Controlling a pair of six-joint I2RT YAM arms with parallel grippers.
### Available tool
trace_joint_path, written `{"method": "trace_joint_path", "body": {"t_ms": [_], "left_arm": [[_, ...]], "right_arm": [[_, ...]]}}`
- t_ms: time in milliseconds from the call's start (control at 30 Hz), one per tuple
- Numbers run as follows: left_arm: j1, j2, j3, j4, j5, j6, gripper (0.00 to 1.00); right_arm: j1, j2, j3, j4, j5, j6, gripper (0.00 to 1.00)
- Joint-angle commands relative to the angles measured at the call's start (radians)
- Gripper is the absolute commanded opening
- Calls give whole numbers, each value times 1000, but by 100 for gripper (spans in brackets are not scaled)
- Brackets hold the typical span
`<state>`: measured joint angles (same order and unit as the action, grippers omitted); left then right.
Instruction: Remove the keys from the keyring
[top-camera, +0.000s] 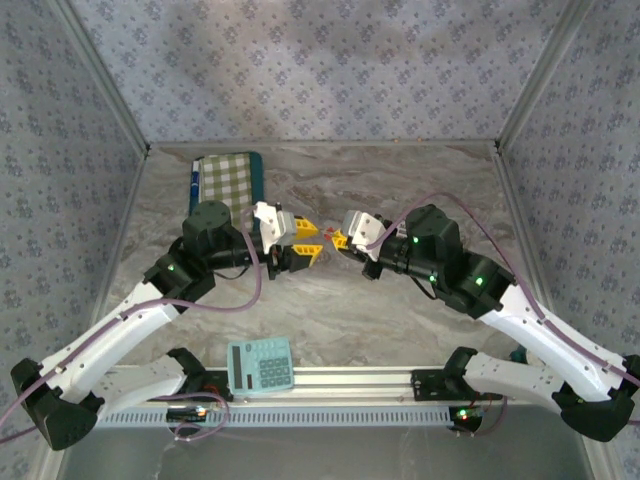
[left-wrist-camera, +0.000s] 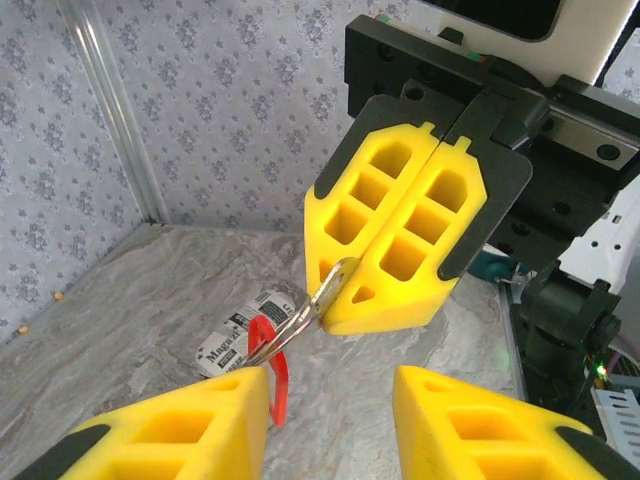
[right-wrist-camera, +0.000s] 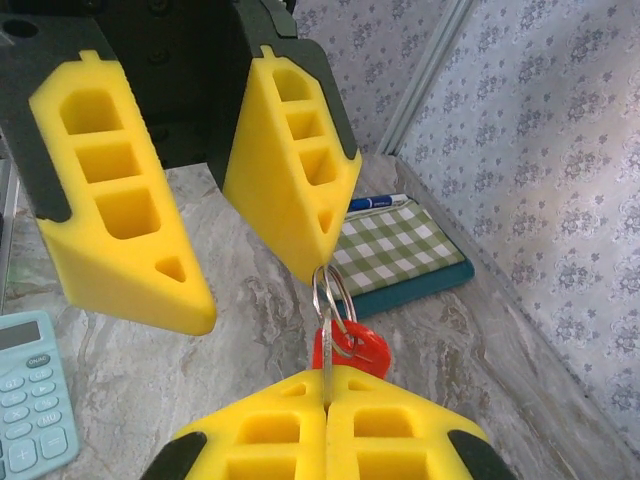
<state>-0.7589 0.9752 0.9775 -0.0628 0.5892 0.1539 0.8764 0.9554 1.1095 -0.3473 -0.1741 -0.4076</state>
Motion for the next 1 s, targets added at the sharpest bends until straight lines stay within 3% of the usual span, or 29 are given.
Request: {"method": "trace_joint_path", "body": {"t_ms": [0,167,333,433,567,967], "left_arm": [[7,8,34,-28,30,19,40],[21,3,46,-46,-14,29,42],[56,-34,26,-40,-55,20,59],[69,-38,30,-39,-17,30,62],[70,3,88,-96,48,73,62],[70,80,162,-178,177,110,42]], "right_arm": [[-7,-7,-5,24,-25,18,0],[-7,-11,-8,25,-29,21,0],[-8,-10,-8,16,-33,21,0],[-10,-9,-6,10,-51,25,0],[-13,-7,-8,13,-70,34,0],[-23,-14,-11,16,-80,49,0]]}}
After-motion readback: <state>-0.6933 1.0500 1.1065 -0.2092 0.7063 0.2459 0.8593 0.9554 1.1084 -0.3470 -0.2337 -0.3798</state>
